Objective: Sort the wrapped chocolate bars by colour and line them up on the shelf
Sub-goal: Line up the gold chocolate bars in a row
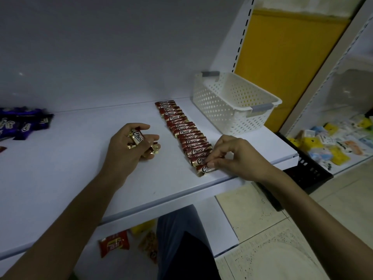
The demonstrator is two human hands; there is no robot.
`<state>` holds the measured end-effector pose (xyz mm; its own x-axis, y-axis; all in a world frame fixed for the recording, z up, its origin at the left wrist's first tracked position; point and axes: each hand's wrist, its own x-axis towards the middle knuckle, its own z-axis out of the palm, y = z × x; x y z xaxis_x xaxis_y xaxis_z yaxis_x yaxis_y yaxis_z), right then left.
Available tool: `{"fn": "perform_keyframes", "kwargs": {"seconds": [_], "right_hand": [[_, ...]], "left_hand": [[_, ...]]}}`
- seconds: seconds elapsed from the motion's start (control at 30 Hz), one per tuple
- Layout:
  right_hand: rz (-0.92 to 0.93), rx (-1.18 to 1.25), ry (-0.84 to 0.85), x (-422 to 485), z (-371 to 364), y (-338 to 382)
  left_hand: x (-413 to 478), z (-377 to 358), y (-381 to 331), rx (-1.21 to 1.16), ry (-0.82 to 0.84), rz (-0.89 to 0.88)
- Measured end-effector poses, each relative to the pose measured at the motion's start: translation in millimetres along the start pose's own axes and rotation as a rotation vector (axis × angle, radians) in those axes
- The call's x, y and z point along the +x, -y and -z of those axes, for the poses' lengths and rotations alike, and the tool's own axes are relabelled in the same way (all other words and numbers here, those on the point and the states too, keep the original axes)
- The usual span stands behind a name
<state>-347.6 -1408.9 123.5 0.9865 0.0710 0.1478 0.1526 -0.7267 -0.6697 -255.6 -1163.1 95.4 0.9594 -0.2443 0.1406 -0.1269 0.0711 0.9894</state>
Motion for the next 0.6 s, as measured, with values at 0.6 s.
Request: {"fn": "perform_keyframes", "kwargs": {"seconds": [0.6], "right_hand": [[0.104,-0.104,-0.109,47.0,-54.1,57.9]], "left_hand": [[-1.8,0.2,-6.8,-0.120,0.003,0.025]]}}
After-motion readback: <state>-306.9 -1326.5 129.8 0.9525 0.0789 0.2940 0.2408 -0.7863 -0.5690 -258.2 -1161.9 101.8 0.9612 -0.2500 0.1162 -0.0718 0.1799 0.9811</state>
